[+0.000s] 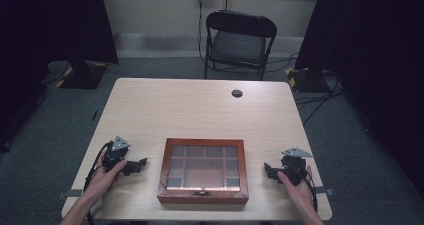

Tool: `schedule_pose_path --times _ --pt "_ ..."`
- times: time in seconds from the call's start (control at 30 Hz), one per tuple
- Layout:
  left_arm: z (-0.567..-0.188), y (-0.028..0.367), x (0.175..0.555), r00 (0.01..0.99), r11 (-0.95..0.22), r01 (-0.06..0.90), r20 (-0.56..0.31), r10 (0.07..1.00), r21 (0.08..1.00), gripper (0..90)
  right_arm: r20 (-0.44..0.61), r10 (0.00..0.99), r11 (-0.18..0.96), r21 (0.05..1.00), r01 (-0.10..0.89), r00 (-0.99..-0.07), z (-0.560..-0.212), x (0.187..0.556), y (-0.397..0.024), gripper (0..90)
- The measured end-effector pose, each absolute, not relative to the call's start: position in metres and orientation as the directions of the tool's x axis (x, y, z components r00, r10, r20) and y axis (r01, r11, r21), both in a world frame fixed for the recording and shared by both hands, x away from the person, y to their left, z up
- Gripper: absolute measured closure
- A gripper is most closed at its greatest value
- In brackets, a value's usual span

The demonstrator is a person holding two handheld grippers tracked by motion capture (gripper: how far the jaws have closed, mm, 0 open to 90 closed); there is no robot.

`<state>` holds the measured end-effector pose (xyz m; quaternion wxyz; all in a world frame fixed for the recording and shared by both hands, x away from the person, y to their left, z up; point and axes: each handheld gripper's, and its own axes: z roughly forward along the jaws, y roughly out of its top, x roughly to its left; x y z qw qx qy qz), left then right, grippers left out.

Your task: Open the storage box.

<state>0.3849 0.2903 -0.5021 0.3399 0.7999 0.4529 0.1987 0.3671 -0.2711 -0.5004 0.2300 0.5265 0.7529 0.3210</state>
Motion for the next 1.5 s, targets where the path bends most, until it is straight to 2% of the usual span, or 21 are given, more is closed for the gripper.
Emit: schedule_pose_path --times 0.23,0.3,0.37,0.43,0.5,0.6,0.83,0.97,1.07,1.2,1.27,1.33,1.5 --pt "-0.502 0.290 0.385 0.511 -0.358 0.589 0.009 0.859 0.724 6.9 -0.006 0.944 0.231 0.726 0.648 -0.330 -0.500 0.365 -0.270 7.9" --pt "-0.502 0.290 0.385 0.510 -0.358 0.590 0.009 0.860 0.724 6.9 -0.005 0.935 0.250 0.717 0.651 -0.354 -0.499 0.364 -0.270 9.6" --pt "-0.502 0.290 0.385 0.511 -0.358 0.589 0.010 0.860 0.724 6.9 0.009 0.927 0.256 0.714 0.651 -0.375 -0.496 0.364 -0.271 15.7" --pt "-0.502 0.290 0.385 0.510 -0.356 0.589 0.007 0.860 0.725 6.8 0.040 0.918 0.250 0.712 0.656 -0.394 -0.493 0.363 -0.271 15.6" --pt "-0.502 0.290 0.385 0.510 -0.352 0.592 0.001 0.860 0.725 6.5 0.050 0.912 0.248 0.722 0.646 -0.407 -0.488 0.361 -0.269 20.7" --pt "-0.502 0.290 0.385 0.511 -0.352 0.592 0.000 0.859 0.725 6.4 0.101 0.879 0.238 0.754 0.613 -0.466 -0.479 0.356 -0.263 21.5" --pt "-0.503 0.289 0.387 0.519 -0.359 0.592 -0.001 0.855 0.721 4.4 0.122 0.816 0.285 0.765 0.578 -0.565 -0.459 0.352 -0.245 27.4" --pt "-0.503 0.288 0.389 0.518 -0.360 0.592 0.000 0.855 0.721 2.7 0.157 0.742 0.320 0.772 0.549 -0.652 -0.444 0.354 -0.237 29.5" --pt "-0.503 0.288 0.389 0.519 -0.362 0.593 0.002 0.855 0.719 2.3 0.175 0.708 0.319 0.785 0.532 -0.684 -0.432 0.354 -0.229 32.1" --pt "-0.503 0.288 0.389 0.518 -0.361 0.593 0.002 0.855 0.720 2.2 0.175 0.662 0.333 0.802 0.496 -0.728 -0.414 0.353 -0.211 39.0" --pt "-0.503 0.288 0.389 0.518 -0.360 0.593 0.001 0.856 0.720 2.2 0.186 0.610 0.348 0.810 0.472 -0.770 -0.406 0.353 -0.198 44.9" --pt "-0.503 0.288 0.389 0.518 -0.361 0.594 0.002 0.856 0.720 2.2 0.189 0.564 0.366 0.815 0.449 -0.803 -0.400 0.352 -0.182 46.3" --pt "-0.503 0.288 0.389 0.518 -0.361 0.593 0.002 0.855 0.719 2.3 0.197 0.458 0.419 0.812 0.406 -0.867 -0.399 0.341 -0.147 54.4"
